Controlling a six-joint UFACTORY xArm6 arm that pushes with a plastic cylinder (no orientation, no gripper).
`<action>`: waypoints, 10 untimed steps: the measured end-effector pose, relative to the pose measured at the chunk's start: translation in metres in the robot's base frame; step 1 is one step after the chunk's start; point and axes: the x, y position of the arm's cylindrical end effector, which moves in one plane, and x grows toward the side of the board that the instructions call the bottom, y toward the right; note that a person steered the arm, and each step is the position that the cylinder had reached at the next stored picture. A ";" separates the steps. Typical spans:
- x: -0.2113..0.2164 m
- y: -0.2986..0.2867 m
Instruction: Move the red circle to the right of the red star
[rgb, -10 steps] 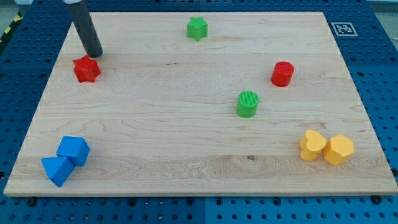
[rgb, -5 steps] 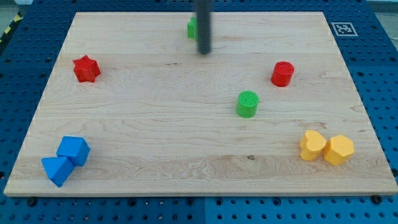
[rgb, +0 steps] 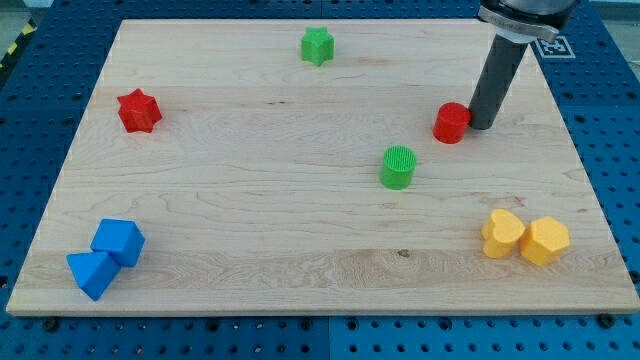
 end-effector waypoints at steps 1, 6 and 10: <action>0.001 0.000; -0.003 -0.061; -0.013 -0.151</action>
